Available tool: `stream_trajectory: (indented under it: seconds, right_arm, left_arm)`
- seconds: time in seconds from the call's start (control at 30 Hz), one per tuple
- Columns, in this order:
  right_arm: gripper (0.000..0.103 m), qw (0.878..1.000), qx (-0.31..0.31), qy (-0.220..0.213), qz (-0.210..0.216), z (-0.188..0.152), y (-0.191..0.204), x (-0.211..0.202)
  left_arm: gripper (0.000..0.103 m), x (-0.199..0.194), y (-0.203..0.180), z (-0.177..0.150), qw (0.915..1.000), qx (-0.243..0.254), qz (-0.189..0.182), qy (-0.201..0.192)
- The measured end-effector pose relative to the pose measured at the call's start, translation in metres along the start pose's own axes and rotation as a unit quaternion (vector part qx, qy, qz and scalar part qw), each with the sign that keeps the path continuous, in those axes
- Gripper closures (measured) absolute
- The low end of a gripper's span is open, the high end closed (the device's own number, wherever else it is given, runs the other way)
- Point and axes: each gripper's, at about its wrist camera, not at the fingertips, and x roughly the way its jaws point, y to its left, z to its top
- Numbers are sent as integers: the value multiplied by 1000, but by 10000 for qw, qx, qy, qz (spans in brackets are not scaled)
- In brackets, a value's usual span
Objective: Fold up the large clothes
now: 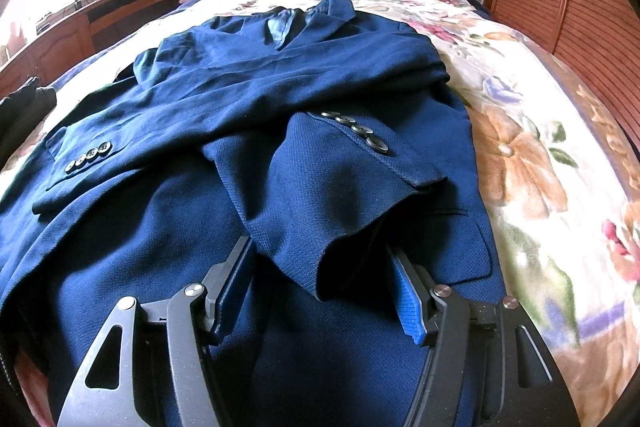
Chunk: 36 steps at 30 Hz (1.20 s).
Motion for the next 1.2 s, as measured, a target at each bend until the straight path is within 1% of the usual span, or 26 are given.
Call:
stream_trajectory:
  seconds: [0.13,0.47,0.57,0.63,0.67,0.73,0.8,0.83,0.87,1.0,1.1,1.2]
  right_arm:
    - [37,10000,-29,2,0,0,-2,0]
    - [37,10000,-32,41,-4,0,-3,-2]
    - [37,9997,-83,173,165,0,-7,-12]
    - [37,9999,-140,68,60,-3,-11,-27]
    - [37,9999,-162,-12,-51,-6,-14,-37]
    - [37,9998,-165,-58,-80,-12,-21,-55]
    - [33,9998,-141,-43,-153,-22,-31,-69]
    - [28,9997,-138,-19,-224,-27,-35,-75]
    - [26,9994,-146,40,-311,-35,-40,-81]
    - [25,9983,-138,304,-473,-59,-52,-93]
    - [25,9980,-88,447,-447,-72,-55,-99]
    - [25,9984,-83,485,-295,-77,-50,-102]
  left_arm:
    - [69,13,-1,-6,9998,44,-2,175]
    - [69,18,1,-7,9998,43,-40,205]
    - [68,18,3,-8,9998,59,-74,201]
    - [68,19,4,-9,9998,43,-102,178]
    - [68,19,4,-9,9998,35,-117,170]
    - [68,20,5,-9,9998,33,-143,153]
    - [68,21,5,-9,9997,69,-157,147]
    - [68,21,5,-8,9997,81,-163,148]
    - [68,21,5,-8,9997,91,-175,147]
    - [68,21,6,-9,9996,125,-204,141]
    - [68,21,5,-8,9996,146,-191,144]
    - [68,18,3,-7,9996,181,-137,173]
